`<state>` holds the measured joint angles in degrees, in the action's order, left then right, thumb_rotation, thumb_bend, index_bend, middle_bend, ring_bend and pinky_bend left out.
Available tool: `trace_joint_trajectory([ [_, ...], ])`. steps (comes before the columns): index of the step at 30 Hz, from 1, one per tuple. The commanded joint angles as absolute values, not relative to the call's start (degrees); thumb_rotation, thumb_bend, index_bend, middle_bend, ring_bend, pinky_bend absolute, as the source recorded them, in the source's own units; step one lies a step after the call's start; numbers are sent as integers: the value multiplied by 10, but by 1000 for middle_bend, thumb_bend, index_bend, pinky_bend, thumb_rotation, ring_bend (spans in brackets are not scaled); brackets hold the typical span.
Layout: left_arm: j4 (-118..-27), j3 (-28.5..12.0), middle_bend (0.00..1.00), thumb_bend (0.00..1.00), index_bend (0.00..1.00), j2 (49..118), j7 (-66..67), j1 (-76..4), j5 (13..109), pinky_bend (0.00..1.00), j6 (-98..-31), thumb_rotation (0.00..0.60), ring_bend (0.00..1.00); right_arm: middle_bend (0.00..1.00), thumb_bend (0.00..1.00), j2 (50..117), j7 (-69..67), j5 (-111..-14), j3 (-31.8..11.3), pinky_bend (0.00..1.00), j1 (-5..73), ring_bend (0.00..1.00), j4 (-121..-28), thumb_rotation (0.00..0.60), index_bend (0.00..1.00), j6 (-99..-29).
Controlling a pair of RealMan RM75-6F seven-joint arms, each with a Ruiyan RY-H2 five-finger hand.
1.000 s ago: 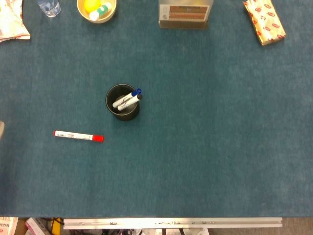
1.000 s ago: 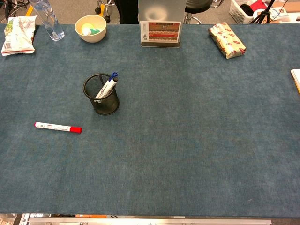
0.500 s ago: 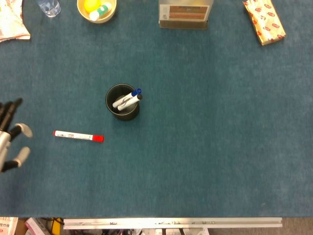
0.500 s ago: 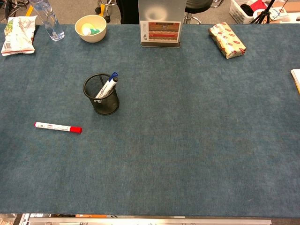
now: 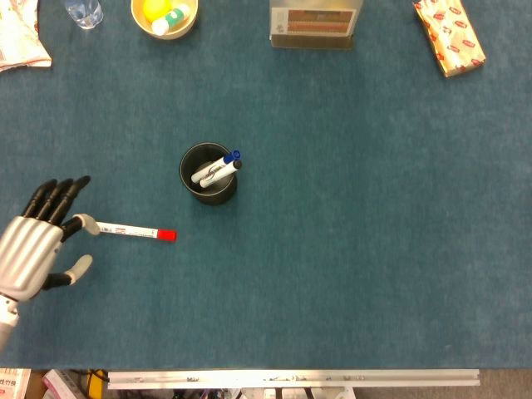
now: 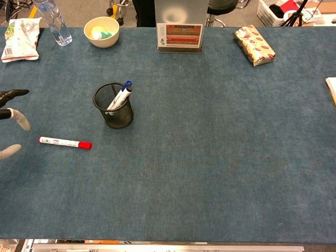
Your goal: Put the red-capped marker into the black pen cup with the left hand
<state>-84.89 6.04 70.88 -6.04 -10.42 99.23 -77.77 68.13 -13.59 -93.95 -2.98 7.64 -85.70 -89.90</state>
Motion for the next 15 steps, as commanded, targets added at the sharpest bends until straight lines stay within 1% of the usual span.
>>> trace_joint_trajectory([
  [1, -861, 56, 0, 284, 397, 711, -44, -117, 982, 0, -755, 600, 0, 499, 96, 680, -137, -938, -31, 427, 76, 397, -858, 600, 569, -900],
  [6, -880, 53, 0, 284, 397, 711, -22, -131, 971, 0, -729, 600, 0, 499, 95, 678, -139, -937, -32, 427, 75, 397, -860, 600, 569, -902],
  [11, -900, 41, 0, 285, 398, 717, 19, -157, 941, 0, -677, 600, 0, 499, 96, 674, -144, -934, -35, 427, 74, 397, -862, 600, 569, -905],
  [15, -904, 34, 0, 284, 398, 724, 41, -168, 916, 0, -651, 600, 0, 499, 96, 672, -147, -931, -37, 427, 72, 398, -863, 600, 569, -907],
])
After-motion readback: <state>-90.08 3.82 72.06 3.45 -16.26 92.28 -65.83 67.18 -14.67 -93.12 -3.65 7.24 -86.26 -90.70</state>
